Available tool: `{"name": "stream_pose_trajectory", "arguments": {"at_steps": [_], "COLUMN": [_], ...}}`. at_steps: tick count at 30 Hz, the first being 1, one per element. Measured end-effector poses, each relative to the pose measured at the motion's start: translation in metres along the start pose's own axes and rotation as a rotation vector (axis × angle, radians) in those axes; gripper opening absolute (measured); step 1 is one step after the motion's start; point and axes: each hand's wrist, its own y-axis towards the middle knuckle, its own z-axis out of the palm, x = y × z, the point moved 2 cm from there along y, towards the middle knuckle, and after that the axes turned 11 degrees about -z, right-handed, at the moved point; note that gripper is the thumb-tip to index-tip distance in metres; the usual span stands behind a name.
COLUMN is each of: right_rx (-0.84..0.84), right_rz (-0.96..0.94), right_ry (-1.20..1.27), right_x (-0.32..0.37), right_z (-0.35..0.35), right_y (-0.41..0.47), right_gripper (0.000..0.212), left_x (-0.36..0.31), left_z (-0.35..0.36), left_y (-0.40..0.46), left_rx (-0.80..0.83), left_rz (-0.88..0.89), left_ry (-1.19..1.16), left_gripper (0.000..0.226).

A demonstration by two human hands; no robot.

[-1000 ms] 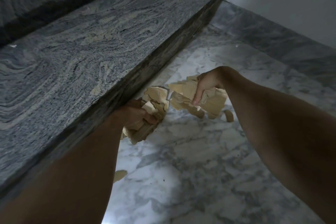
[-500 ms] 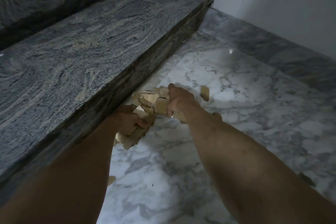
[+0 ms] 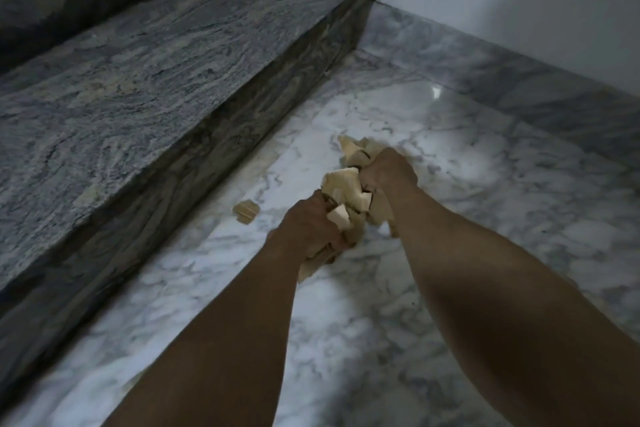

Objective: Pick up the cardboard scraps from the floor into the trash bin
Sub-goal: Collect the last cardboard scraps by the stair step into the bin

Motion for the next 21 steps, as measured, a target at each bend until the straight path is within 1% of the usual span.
{"name": "stream_pose_trajectory", "arguments": {"at_steps": [1, 3, 5, 6, 9, 11, 14, 16, 18, 20, 21], "right_rx": [-0.003, -0.018, -0.021, -0.011, 0.006, 0.028, 0.063, 0.03, -0.018, 0.009, 0.034], "right_rz": [-0.014, -0.031, -0.054, -0.046, -0.035, -0.03, 0.002, 0.022, 0.011, -0.015, -0.018], "right_ry": [-0.011, -0.012, 0.015, 0.031, 0.086, 0.124, 0.283, 0.44, 0.583, 0.618, 0.565], "right_x": [0.001, -0.001, -0.002, -0.005, -0.013, -0.017, -0.026, -0.033, -0.042, -0.047, -0.049], "right_z": [-0.001, -0.004, -0.005, -0.005, -0.005, -0.004, -0.013, -0.029, -0.05, -0.07, -0.078], "right_y": [-0.001, -0.001, -0.001, -0.001, -0.003, -0.003, -0.01, -0.015, -0.018, -0.023, -0.026], "right_gripper": [0.02, 0.013, 0.013, 0.014, 0.015, 0.017, 0.029, 0.03, 0.035, 0.038, 0.038], "left_x": [0.0, -0.001, -0.002, -0.004, -0.005, -0.006, -0.004, 0.002, 0.019, 0.043, 0.052], "left_z": [0.004, 0.009, 0.01, 0.01, 0.013, 0.013, 0.01, 0.0, -0.014, -0.033, -0.042], "left_y": [0.002, 0.0, -0.005, -0.008, -0.007, -0.01, -0.013, -0.015, -0.012, -0.007, -0.009], "left_rx": [-0.038, -0.117, -0.183, -0.197, -0.196, -0.199, -0.165, -0.114, -0.105, -0.1, -0.077], "left_rz": [0.007, 0.036, 0.061, 0.053, 0.023, 0.018, -0.028, -0.06, -0.088, -0.09, -0.093], "left_ry": [-0.016, -0.046, -0.071, -0.079, -0.109, -0.074, -0.088, -0.189, -0.322, -0.475, -0.552], "left_gripper": [0.076, 0.057, 0.041, 0.039, 0.046, 0.046, 0.052, 0.059, 0.062, 0.049, 0.044]}}
